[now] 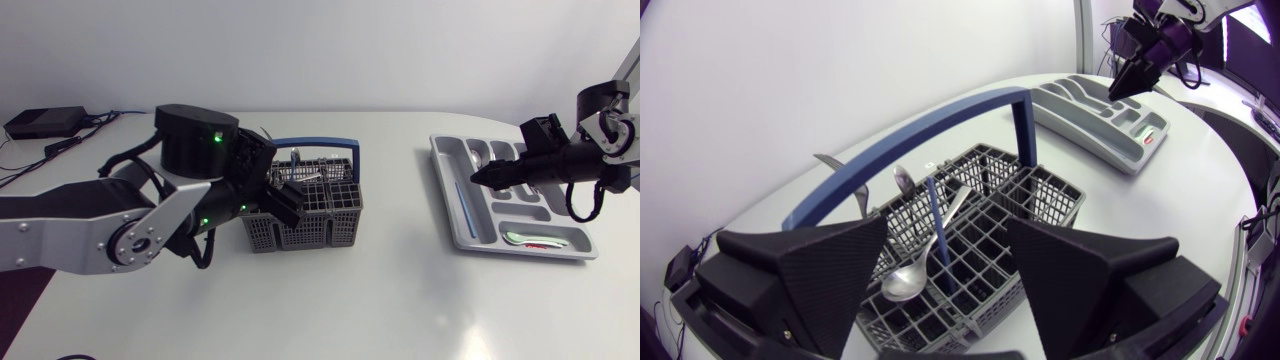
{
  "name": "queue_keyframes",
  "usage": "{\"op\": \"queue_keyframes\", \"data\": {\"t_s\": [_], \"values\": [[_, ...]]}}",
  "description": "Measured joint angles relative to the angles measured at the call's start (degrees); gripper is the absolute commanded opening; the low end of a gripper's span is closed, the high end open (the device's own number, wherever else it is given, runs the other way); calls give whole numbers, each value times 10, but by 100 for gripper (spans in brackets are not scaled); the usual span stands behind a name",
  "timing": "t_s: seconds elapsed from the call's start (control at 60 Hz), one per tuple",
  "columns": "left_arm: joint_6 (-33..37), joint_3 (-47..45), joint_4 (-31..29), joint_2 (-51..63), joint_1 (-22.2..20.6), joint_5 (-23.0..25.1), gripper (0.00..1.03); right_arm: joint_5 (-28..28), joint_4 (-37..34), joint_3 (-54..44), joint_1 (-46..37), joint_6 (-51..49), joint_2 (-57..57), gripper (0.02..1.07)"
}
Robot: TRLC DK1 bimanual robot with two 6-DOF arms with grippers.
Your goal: Unload the cutlery basket into the drawer organizer.
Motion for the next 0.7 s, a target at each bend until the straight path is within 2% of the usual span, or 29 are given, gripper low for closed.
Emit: {"op": "queue_keyframes", "data": {"t_s": [0.35,0.483,0.567,0.7], "values": [[-19,-3,55,56,-3,-5,85,-35,6,-38,-3,0,-35,76],[-28,-3,68,75,8,-6,84,-41,8,-49,-3,0,-38,76],[-38,-3,76,87,16,-6,78,-43,8,-52,-3,0,-39,76],[-48,-1,94,101,23,-7,76,-50,10,-57,-3,0,-41,76]]}}
